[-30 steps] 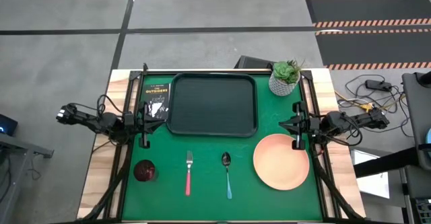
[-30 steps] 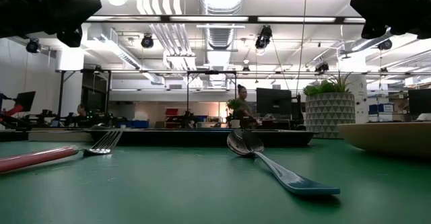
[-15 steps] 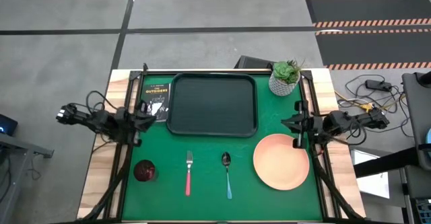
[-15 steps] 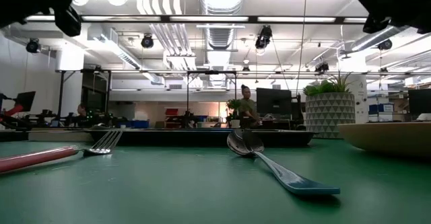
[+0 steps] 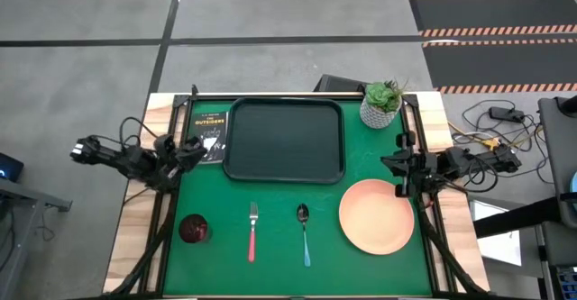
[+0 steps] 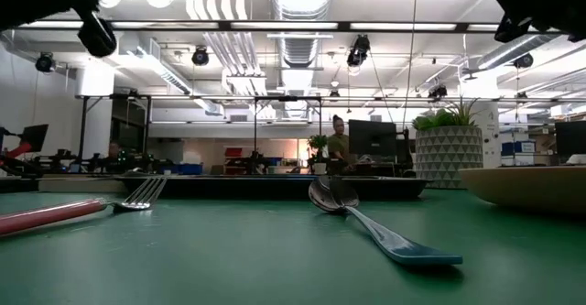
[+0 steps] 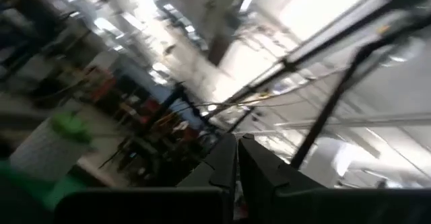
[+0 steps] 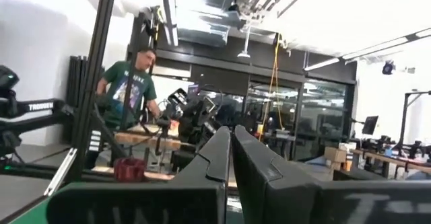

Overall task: Pick and place plate/cup/fork/spoon on tray
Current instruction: Put the red cup on the black tray

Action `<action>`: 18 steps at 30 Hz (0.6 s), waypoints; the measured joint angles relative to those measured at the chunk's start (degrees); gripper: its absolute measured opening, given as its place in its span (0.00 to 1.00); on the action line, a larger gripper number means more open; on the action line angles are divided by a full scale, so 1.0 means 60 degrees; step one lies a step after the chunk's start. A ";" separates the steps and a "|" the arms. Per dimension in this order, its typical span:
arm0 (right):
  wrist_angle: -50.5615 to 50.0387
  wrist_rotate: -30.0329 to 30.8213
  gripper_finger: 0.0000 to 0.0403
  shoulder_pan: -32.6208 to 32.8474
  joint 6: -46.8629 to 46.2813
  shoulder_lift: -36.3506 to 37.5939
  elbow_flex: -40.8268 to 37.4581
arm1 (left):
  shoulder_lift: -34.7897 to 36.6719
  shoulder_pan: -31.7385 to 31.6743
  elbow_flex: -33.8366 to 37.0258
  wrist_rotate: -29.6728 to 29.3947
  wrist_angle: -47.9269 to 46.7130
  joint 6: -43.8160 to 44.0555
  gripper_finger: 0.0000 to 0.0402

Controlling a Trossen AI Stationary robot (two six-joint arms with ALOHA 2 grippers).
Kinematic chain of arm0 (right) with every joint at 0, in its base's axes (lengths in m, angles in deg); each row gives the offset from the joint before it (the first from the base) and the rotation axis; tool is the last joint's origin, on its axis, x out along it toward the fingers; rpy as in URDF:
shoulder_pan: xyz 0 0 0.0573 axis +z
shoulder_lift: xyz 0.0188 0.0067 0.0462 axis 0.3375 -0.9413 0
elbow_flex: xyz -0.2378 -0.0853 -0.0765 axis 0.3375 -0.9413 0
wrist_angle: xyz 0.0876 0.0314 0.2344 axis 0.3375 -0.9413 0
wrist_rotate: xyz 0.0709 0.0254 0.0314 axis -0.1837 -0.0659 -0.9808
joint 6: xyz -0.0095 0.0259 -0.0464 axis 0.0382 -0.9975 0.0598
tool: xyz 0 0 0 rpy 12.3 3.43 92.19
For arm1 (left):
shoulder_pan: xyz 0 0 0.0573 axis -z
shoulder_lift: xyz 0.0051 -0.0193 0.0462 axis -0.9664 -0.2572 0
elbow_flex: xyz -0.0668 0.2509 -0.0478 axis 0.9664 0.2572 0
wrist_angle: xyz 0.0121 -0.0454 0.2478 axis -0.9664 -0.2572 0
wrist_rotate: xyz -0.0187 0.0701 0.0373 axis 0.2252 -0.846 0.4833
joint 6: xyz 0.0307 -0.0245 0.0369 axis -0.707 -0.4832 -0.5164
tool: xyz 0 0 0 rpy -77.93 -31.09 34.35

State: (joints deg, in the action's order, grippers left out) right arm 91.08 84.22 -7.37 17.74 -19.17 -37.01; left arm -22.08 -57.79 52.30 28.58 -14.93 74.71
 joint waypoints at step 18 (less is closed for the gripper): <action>0.2843 -0.0004 0.02 0.0001 0.3923 -0.0015 0.0403 | -0.7472 0.0667 -0.6227 0.0008 -0.6815 0.6039 0.00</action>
State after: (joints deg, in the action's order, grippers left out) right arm 108.14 84.20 -7.36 41.28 -19.26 -34.59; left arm -66.91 -53.79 14.94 28.63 -55.81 110.95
